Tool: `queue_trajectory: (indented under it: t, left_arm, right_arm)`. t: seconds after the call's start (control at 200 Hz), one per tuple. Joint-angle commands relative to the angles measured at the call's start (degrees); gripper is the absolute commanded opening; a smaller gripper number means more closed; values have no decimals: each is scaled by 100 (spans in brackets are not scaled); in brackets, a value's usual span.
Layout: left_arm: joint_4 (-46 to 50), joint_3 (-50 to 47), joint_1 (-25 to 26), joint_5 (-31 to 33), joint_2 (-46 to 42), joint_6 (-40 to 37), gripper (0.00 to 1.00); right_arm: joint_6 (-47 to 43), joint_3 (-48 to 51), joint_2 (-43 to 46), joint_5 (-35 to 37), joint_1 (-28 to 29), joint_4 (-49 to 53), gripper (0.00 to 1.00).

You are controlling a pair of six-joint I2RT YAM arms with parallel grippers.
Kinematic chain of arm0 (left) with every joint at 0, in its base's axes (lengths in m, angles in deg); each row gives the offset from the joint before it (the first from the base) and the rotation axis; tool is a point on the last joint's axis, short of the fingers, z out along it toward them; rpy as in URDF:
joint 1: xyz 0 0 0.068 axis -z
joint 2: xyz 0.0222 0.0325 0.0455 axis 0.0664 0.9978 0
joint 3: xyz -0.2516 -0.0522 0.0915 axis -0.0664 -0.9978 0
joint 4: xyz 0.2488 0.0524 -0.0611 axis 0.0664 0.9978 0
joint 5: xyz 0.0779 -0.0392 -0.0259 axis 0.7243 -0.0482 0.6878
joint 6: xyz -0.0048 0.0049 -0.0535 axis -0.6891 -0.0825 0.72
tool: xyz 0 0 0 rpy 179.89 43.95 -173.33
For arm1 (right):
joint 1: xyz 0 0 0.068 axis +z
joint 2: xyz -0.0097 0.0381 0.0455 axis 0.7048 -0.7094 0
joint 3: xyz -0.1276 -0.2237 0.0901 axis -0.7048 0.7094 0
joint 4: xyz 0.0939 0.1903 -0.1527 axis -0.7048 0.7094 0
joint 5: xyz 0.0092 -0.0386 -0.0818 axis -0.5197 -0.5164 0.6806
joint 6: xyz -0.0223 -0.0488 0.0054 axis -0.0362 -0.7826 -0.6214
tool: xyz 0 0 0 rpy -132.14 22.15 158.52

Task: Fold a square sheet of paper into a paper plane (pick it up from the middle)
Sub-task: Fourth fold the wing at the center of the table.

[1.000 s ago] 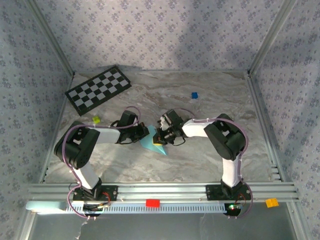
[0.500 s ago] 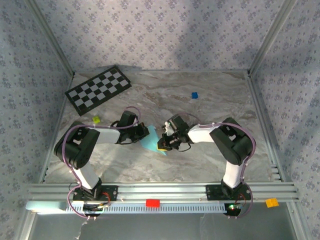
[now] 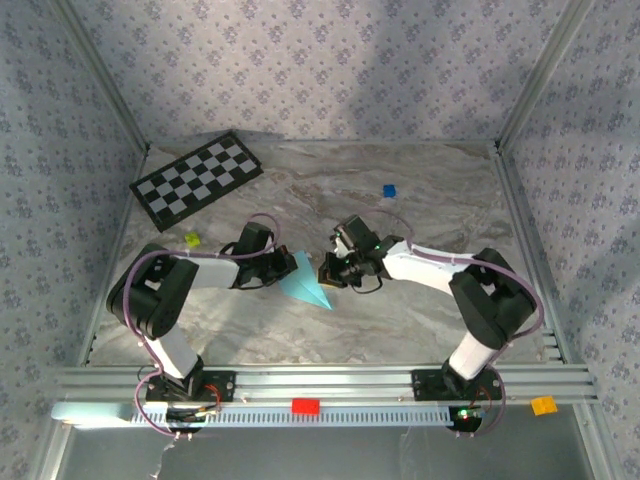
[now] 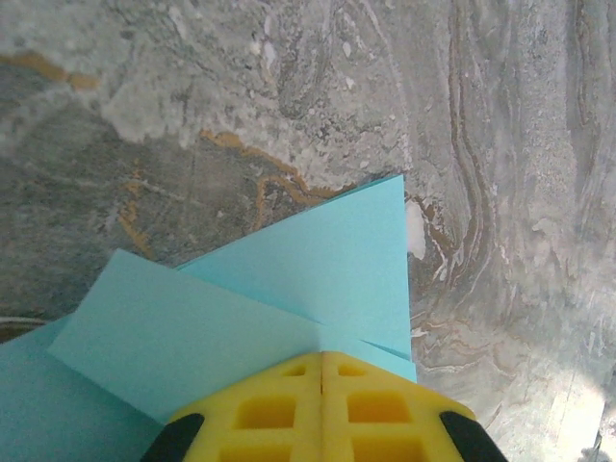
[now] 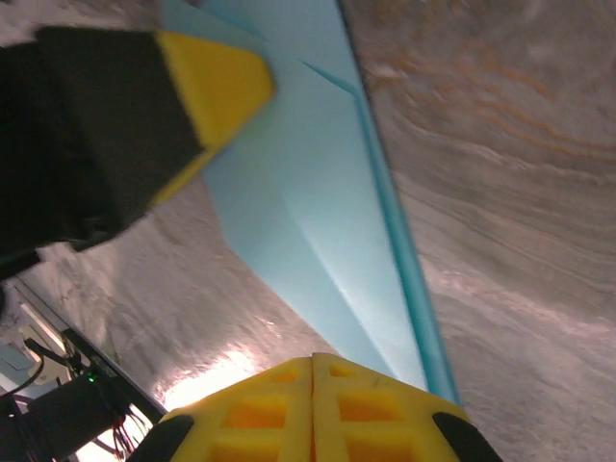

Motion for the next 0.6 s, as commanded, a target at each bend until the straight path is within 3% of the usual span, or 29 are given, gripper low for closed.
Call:
queue_trajectory:
  t: [0.0, 0.415, 0.595]
  left_arm:
    - [539, -201, -39, 234, -59, -56, 0]
    - [583, -174, -10, 261, -13, 69, 0]
    - [512, -149, 9, 261, 23, 105, 0]
  right_arm:
    - [-120, -117, 250, 483, 90, 379, 10]
    - [-400, 1134, 1676, 1919, 147, -328, 14]
    - [-386, 1104, 1891, 2074, -57, -327, 11]
